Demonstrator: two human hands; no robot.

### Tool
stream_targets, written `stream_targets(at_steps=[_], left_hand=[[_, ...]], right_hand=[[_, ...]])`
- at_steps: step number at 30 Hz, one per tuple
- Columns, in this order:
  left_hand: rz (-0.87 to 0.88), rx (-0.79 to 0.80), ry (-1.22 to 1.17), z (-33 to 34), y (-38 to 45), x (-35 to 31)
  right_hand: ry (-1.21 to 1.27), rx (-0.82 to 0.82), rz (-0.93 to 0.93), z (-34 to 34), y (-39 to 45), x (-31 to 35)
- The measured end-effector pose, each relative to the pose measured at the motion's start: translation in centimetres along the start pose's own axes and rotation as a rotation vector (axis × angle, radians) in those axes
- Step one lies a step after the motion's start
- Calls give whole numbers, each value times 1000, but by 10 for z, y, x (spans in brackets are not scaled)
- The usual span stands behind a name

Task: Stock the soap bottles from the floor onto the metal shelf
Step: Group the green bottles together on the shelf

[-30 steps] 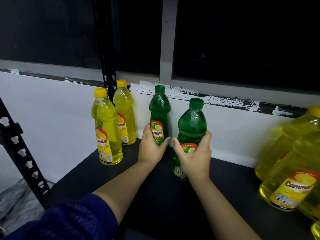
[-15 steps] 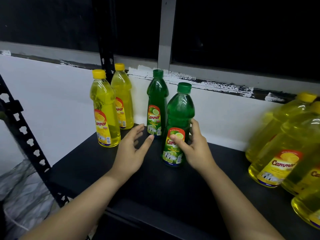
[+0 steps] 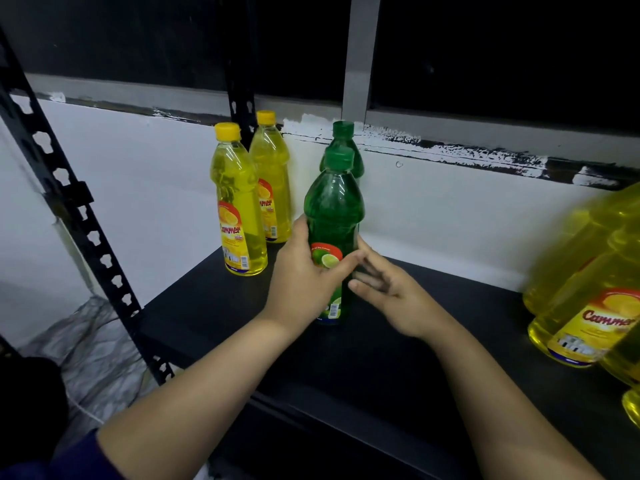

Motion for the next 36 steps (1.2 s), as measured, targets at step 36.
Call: stream_targets(at_steps=[36], left_hand=[[-274,-93,147,-3,2,77]], right_hand=[[-890,-144,540,-25,-19,-44]])
Point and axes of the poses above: each hand's wrist, its own y-axis towards the middle knuckle, its own z-axis out of the palm, x = y × z, the point moved 4 cm from there along y, towards the middle knuckle, and after that the axes turned 9 degrees about -z, right-handed, at the moved point
